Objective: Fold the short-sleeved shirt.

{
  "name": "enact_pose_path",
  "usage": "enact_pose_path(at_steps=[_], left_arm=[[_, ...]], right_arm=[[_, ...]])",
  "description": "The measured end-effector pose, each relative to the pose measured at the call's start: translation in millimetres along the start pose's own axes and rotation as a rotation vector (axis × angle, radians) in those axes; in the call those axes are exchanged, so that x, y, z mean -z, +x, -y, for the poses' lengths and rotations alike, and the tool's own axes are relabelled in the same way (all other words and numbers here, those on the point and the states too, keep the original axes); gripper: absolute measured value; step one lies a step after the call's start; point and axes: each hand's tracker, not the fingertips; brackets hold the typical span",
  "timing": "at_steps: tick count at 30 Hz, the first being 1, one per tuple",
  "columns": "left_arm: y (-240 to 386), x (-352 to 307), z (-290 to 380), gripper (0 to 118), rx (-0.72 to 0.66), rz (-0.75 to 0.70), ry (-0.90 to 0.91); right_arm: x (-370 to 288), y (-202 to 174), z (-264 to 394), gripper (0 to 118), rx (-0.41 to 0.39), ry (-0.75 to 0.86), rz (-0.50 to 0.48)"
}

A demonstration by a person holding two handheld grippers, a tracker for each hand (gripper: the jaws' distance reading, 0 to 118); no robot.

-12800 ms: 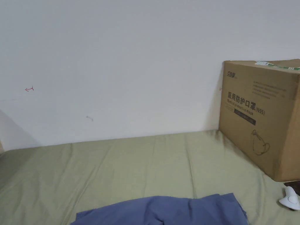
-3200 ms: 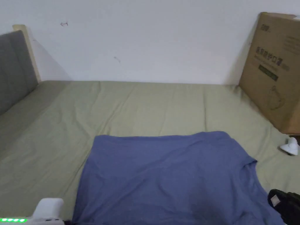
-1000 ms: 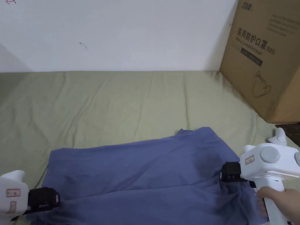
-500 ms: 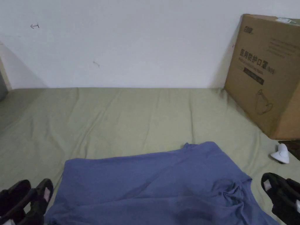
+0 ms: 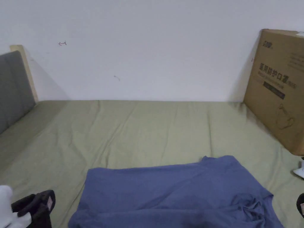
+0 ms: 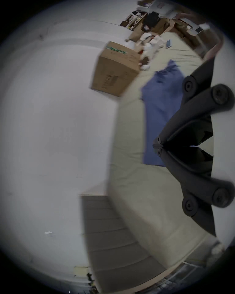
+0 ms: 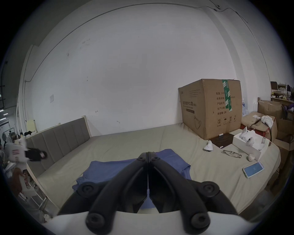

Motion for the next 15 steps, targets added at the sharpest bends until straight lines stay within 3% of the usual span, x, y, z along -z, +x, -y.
enact_pose_path(at_steps=[2, 3, 4, 5, 6, 12, 15], left_arm=[[-18.3, 43.3, -3.6, 0, -0.026, 0.025, -0.274], [-26.6, 62.7, -0.3, 8, -0.037, 0.022, -0.388], [-36.7, 81.7, 8.7, 32, -0.073, 0.030, -0.455], [-41.6, 95.5, 16.7, 90, -0.103, 0.049, -0.499], [-48.0, 109.1, 24.7, 118, -0.135, 0.060, -0.510], [-52.4, 192.8, 59.1, 113, -0.075, -0.074, -0.592], [-46.2, 198.7, 79.2, 113, -0.046, -0.104, -0.627]], right_arm=[[1.6, 0.2, 0.1, 0, 0.014, -0.021, -0.051], [2.9, -1.1, 0.6, 0, 0.007, -0.035, -0.071], [5.3, -3.6, 1.5, 0, -0.017, -0.054, -0.081], [6.8, -5.3, 2.5, 0, -0.033, -0.068, -0.090], [7.9, -5.1, 4.2, 0, -0.033, -0.077, -0.100], [19.2, -3.8, 12.8, 0, -0.001, -0.132, -0.116], [22.7, -1.7, 13.9, 0, 0.004, -0.144, -0.110]])
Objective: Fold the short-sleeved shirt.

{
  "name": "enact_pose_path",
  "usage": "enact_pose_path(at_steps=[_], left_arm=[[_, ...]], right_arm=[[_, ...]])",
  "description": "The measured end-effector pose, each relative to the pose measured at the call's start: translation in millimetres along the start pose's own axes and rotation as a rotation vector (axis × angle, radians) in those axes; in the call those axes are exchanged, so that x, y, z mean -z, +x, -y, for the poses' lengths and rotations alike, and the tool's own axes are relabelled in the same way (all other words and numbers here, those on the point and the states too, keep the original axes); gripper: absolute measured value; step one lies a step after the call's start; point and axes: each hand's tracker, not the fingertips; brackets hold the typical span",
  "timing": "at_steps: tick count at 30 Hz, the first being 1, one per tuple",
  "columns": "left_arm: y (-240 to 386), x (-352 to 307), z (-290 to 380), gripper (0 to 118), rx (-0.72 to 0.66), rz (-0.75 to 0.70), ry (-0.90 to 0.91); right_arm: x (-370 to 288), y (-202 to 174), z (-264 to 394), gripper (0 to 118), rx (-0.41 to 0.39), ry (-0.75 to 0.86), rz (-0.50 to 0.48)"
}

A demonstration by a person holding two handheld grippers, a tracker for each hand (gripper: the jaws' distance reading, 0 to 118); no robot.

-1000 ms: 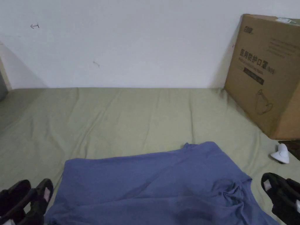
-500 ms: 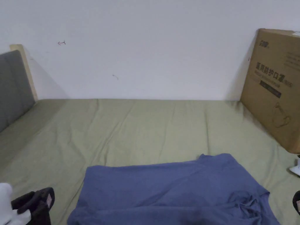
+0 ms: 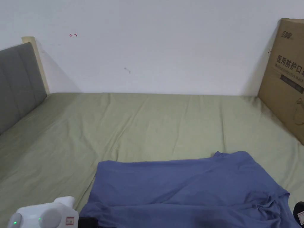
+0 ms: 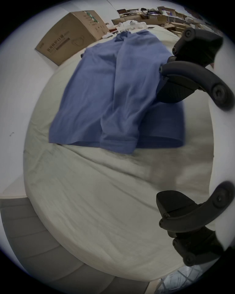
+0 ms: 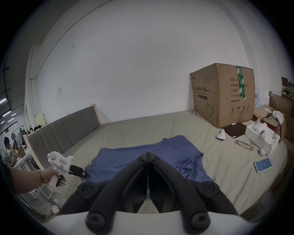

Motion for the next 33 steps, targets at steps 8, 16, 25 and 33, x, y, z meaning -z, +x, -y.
enact_pose_path(at_steps=[8, 16, 25, 33], left_arm=[[18.5, 2.4, 14.4, 87, 0.097, -0.093, 0.074], [36.0, -59.8, 24.8, 4, 0.146, 0.052, 0.239], [34.1, -88.3, 25.1, 4, 0.107, 0.090, 0.285], [33.4, -69.8, 30.1, 4, 0.130, 0.060, 0.221]], right_arm=[[4.5, 21.9, -4.3, 0, 0.073, 0.035, 0.128], [42.5, 69.8, -4.6, 0, 0.108, -0.191, 0.254], [164.2, 153.4, 30.6, 111, 0.165, -0.733, 0.264], [216.2, 198.0, 75.1, 112, 0.156, -0.923, 0.397]])
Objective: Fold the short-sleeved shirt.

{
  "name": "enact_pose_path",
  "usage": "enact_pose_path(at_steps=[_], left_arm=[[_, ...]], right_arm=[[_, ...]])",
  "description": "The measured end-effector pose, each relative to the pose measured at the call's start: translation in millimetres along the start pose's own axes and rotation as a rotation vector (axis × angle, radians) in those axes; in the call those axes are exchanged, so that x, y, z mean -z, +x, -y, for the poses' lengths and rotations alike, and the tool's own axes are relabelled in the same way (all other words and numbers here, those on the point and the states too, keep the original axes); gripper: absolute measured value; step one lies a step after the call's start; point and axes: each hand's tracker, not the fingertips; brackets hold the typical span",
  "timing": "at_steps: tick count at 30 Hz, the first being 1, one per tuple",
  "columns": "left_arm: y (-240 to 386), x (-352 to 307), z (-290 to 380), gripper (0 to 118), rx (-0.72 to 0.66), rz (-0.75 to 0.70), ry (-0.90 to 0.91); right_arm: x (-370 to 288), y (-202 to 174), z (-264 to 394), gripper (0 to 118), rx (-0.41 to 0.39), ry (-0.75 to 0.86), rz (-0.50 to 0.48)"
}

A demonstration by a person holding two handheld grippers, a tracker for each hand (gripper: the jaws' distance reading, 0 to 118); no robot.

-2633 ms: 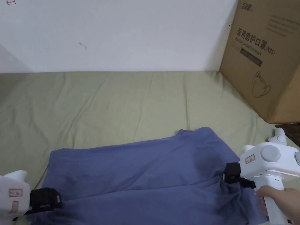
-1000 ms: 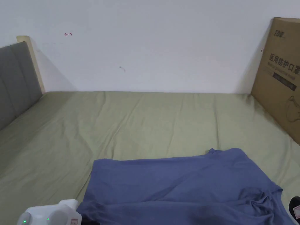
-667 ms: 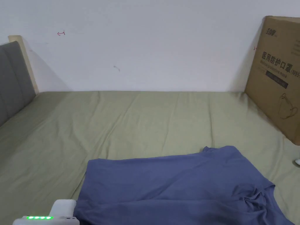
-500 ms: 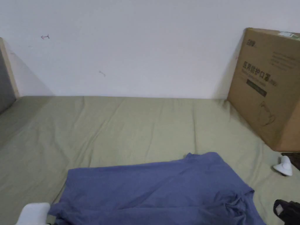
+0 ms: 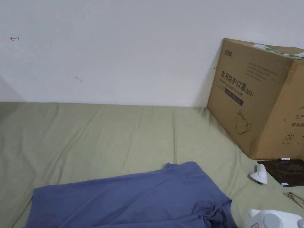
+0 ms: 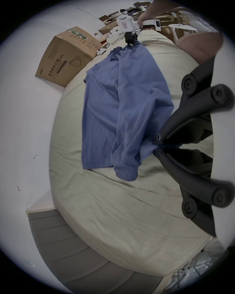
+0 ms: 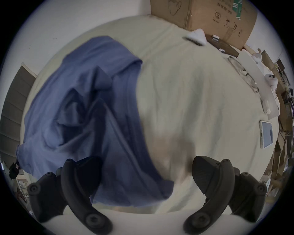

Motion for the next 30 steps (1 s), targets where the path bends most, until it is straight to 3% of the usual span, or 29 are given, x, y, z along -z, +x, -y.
enact_pose_path(at_steps=[3, 4, 5, 7, 8, 9, 10, 15, 19, 26, 30], left_arm=[[-5.4, 7.8, 4.7, 4, -0.038, -0.011, -0.029], [-6.8, 11.0, 7.0, 4, -0.047, -0.024, -0.037], [-16.1, 19.4, 8.1, 4, -0.051, -0.035, -0.042], [-20.4, 23.7, 10.8, 4, -0.071, -0.032, -0.061], [-21.0, 24.0, 12.0, 4, -0.088, -0.021, -0.068], [-19.3, 22.2, 12.7, 4, -0.096, -0.016, -0.066], [-17.9, 21.1, 12.9, 4, -0.097, -0.016, -0.064], [-19.2, 11.7, 5.5, 3, -0.102, -0.010, -0.030], [-21.1, -14.1, -8.4, 3, -0.092, 0.038, -0.001], [-33.2, -59.2, 0.2, 3, 0.001, 0.016, -0.010], [-48.8, -60.1, 41.6, 3, -0.009, 0.023, -0.104]], right_arm=[[3.1, -1.7, 4.4, 111, 0.001, 0.003, -0.001], [0.4, -2.9, 6.4, 108, -0.001, 0.015, 0.001], [-3.8, -3.6, 9.0, 97, -0.009, 0.026, -0.002], [-20.2, -7.2, 16.5, 63, -0.034, 0.078, 0.015], [-25.6, -7.3, 19.9, 29, -0.043, 0.092, -0.004], [-30.4, -6.4, 22.4, 8, -0.051, 0.100, -0.039], [-34.5, -6.0, 23.8, 8, -0.044, 0.088, -0.122], [-59.1, -6.9, 31.1, 8, -0.056, 0.125, -0.147], [-98.9, 8.6, 31.2, 8, 0.023, 0.178, -0.258], [-141.4, 31.6, 76.8, 8, 0.027, 0.162, -0.309], [-127.6, 41.2, 131.3, 8, 0.087, 0.065, -0.294]])
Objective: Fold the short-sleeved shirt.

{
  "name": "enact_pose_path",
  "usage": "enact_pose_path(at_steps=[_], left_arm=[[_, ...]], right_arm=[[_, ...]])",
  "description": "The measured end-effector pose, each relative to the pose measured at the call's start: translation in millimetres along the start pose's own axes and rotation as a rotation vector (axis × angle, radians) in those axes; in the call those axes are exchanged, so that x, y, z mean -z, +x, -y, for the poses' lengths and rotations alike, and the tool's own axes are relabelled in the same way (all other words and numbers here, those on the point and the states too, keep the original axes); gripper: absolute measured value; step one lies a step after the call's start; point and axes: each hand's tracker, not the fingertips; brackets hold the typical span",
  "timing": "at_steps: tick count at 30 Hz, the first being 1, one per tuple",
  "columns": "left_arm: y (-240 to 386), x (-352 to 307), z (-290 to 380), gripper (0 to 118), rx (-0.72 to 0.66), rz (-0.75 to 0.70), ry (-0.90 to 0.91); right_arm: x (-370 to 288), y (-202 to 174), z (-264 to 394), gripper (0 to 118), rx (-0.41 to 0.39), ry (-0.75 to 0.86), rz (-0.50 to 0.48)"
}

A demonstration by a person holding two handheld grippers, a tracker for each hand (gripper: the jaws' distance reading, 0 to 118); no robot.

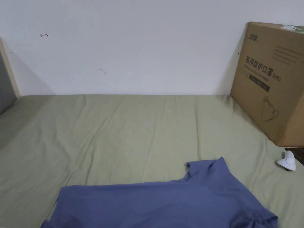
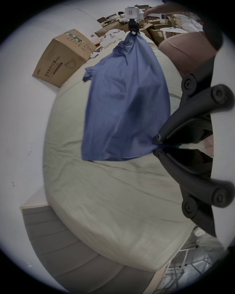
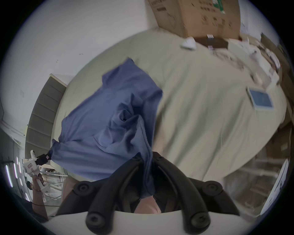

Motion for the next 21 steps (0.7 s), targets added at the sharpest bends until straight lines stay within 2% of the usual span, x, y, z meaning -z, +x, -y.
enact_pose_path(at_steps=[2, 4, 5, 7, 8, 9, 10, 11, 13, 16, 21], left_arm=[[-9.3, 15.9, 20.0, 3, -0.029, 0.006, -0.081], [-20.5, 36.9, 34.9, 3, -0.063, 0.033, -0.129], [-22.5, 42.8, 38.4, 11, -0.078, 0.038, -0.133], [-25.7, 47.5, 41.5, 46, -0.102, 0.006, -0.119], [-26.6, 44.6, 40.7, 72, -0.103, -0.003, -0.114], [-27.7, 40.0, 39.8, 98, -0.111, 0.007, -0.104], [-27.6, 35.7, 37.8, 113, -0.114, 0.010, -0.100], [-25.6, 28.8, 37.0, 112, -0.110, 0.005, -0.094], [-22.8, 8.5, 26.6, 111, -0.095, 0.007, -0.030], [-6.8, -34.0, 8.3, 111, -0.098, 0.028, 0.160], [41.8, -106.5, -11.0, 112, -0.079, 0.051, 0.694]], right_arm=[[19.2, 11.2, 20.1, 8, 0.052, -0.055, -0.010], [42.2, 15.5, 30.1, 8, 0.055, -0.075, 0.027], [48.9, 14.8, 32.8, 8, 0.047, -0.074, 0.038], [52.1, 10.3, 35.1, 14, 0.053, -0.046, 0.048], [48.3, 7.8, 33.3, 38, 0.074, -0.028, 0.053], [42.4, 5.5, 33.6, 72, 0.116, 0.004, 0.056], [36.4, 1.6, 33.0, 99, 0.141, 0.015, 0.050], [30.1, -5.1, 31.2, 108, 0.140, 0.008, 0.086], [18.7, -9.4, 23.8, 108, 0.060, 0.063, 0.123], [-19.3, -50.5, 20.7, 108, -0.100, 0.228, 0.138], [-85.5, -128.4, 37.3, 107, -0.300, 0.743, -0.079]])
